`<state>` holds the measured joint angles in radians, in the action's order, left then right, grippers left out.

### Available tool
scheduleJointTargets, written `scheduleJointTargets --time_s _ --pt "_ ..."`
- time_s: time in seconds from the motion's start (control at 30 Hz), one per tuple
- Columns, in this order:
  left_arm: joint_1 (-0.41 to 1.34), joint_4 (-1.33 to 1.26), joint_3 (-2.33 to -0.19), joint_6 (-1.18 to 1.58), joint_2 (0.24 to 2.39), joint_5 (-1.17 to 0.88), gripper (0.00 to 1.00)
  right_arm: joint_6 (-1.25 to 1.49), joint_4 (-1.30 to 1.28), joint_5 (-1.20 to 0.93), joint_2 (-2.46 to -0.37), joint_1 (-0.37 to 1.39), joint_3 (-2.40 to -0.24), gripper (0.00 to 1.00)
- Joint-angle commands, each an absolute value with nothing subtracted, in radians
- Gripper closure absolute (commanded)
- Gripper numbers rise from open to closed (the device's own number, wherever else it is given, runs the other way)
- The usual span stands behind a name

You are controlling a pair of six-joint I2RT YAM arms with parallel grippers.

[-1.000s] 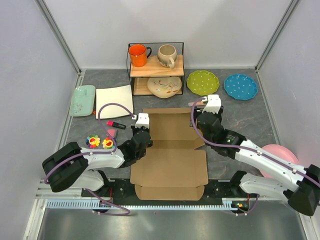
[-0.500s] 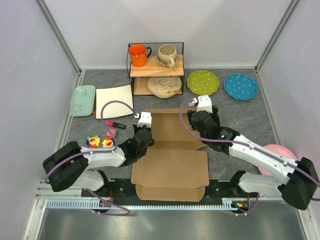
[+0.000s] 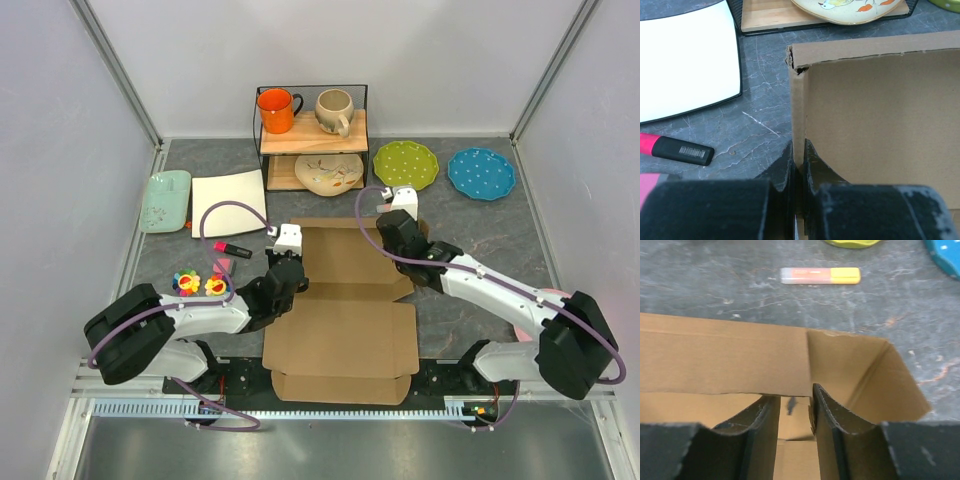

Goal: Fold the paper box

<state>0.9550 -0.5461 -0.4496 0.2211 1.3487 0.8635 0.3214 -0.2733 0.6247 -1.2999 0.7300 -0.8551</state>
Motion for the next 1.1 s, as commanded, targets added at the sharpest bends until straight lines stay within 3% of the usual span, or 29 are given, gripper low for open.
scheduleJointTargets --time_s 0.0,0.2,0.3,0.33,0.4,0.5,0.7,1.07 --pt "0.957 -0.488 -0.46 0.271 1.342 0.867 0.98 0.477 -0.189 0.474 -1.235 0.733 -0.83 0.61" --pt "0.962 -0.497 -0.468 0.288 1.344 0.868 0.98 0.653 -0.068 0.365 -1.192 0.733 -0.724 0.64" --pt "0.962 -0.495 -0.466 0.287 1.341 0.888 0.98 0.626 -0.109 0.394 -1.171 0.733 -0.758 0.45" --pt "0.962 -0.491 -0.465 0.285 1.341 0.912 0.98 0.614 -0.171 0.429 -1.155 0.733 -0.77 0.34" --pt "0.962 -0.47 -0.465 0.297 1.332 0.946 0.98 0.574 -0.247 0.471 -1.093 0.733 -0.784 0.25" --pt "0.963 -0.445 -0.472 0.32 1.324 1.006 0.98 0.549 -0.316 0.491 -1.002 0.733 -0.75 0.21" --pt "0.962 -0.304 -0.514 0.426 1.336 1.08 0.98 0.594 -0.365 0.457 -0.92 0.735 -0.631 0.22" --pt "0.962 -0.265 -0.534 0.462 1.328 1.054 0.98 0.653 -0.304 0.377 -0.974 0.735 -0.512 0.27"
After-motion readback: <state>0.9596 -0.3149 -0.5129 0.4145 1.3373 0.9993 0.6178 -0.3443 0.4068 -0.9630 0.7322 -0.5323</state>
